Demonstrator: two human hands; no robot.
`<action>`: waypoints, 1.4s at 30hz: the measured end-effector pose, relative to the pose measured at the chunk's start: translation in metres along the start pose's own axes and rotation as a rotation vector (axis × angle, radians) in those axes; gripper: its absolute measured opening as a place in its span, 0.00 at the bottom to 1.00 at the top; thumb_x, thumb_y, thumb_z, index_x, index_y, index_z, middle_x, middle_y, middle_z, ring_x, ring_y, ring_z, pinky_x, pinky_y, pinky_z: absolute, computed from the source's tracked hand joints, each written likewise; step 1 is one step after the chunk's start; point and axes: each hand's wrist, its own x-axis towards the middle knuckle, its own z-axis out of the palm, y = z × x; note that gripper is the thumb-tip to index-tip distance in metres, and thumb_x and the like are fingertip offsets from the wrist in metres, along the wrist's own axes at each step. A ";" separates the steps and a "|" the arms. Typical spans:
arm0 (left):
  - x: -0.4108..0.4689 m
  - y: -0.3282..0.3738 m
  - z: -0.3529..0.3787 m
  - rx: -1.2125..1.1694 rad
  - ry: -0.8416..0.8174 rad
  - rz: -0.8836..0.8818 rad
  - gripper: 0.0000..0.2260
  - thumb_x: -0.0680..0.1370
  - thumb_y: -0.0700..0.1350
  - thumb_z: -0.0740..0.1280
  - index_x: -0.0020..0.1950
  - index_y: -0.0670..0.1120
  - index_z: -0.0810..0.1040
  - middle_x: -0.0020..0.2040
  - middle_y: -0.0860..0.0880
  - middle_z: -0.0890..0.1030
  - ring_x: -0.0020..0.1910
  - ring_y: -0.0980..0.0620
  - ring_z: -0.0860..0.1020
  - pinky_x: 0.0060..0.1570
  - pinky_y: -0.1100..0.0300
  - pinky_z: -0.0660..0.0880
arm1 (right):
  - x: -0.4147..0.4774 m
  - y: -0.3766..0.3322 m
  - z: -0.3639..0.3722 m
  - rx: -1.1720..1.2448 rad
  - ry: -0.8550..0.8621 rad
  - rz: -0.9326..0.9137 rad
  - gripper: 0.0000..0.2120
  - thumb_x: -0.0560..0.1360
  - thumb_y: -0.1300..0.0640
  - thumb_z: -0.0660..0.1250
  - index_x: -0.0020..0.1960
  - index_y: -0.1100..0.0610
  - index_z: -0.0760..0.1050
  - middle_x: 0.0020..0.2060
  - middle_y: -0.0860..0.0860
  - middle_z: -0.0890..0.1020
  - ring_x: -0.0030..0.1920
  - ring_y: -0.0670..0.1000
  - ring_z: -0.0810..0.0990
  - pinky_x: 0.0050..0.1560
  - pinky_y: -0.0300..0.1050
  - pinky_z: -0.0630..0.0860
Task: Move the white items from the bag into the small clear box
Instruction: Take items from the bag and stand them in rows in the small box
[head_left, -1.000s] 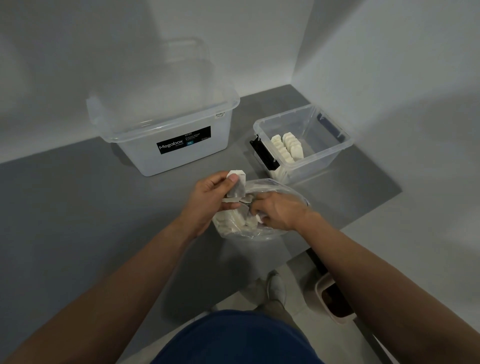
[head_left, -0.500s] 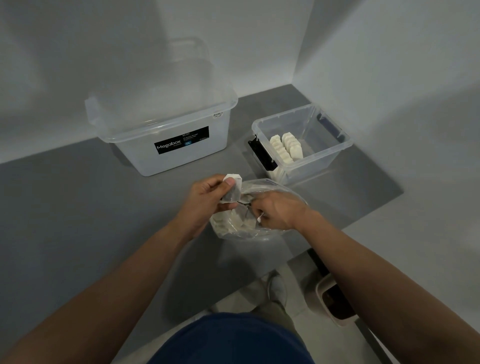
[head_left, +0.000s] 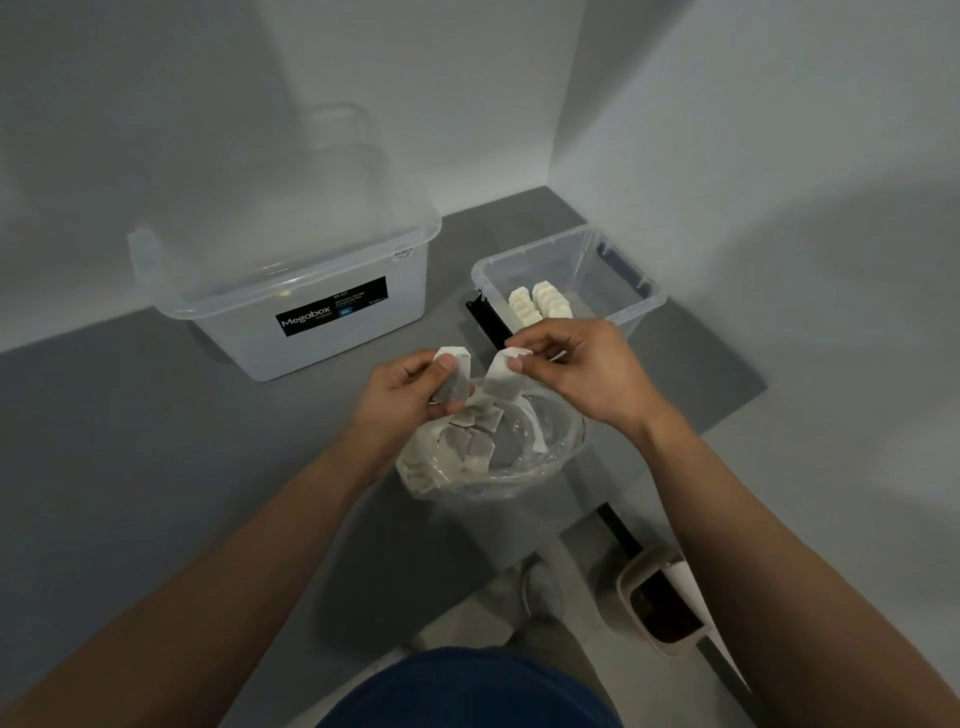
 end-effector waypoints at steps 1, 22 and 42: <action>0.002 0.002 0.004 -0.009 -0.003 -0.004 0.09 0.83 0.43 0.66 0.58 0.40 0.83 0.51 0.37 0.84 0.54 0.38 0.84 0.46 0.59 0.83 | 0.001 0.001 -0.006 -0.045 0.001 -0.004 0.06 0.74 0.54 0.77 0.51 0.49 0.87 0.44 0.40 0.87 0.44 0.41 0.84 0.46 0.31 0.75; 0.059 0.030 0.092 -0.037 0.147 0.106 0.11 0.84 0.43 0.63 0.59 0.38 0.81 0.52 0.37 0.85 0.50 0.41 0.86 0.45 0.59 0.83 | 0.145 0.085 -0.105 -0.500 -0.216 0.053 0.05 0.73 0.59 0.76 0.48 0.53 0.83 0.41 0.48 0.84 0.41 0.45 0.81 0.43 0.35 0.76; 0.077 0.013 0.116 -0.077 0.253 0.050 0.10 0.83 0.44 0.64 0.58 0.41 0.82 0.55 0.39 0.84 0.53 0.40 0.85 0.52 0.55 0.83 | 0.181 0.154 -0.069 -0.770 -0.626 -0.076 0.08 0.70 0.60 0.76 0.48 0.54 0.80 0.46 0.49 0.83 0.47 0.53 0.81 0.50 0.47 0.79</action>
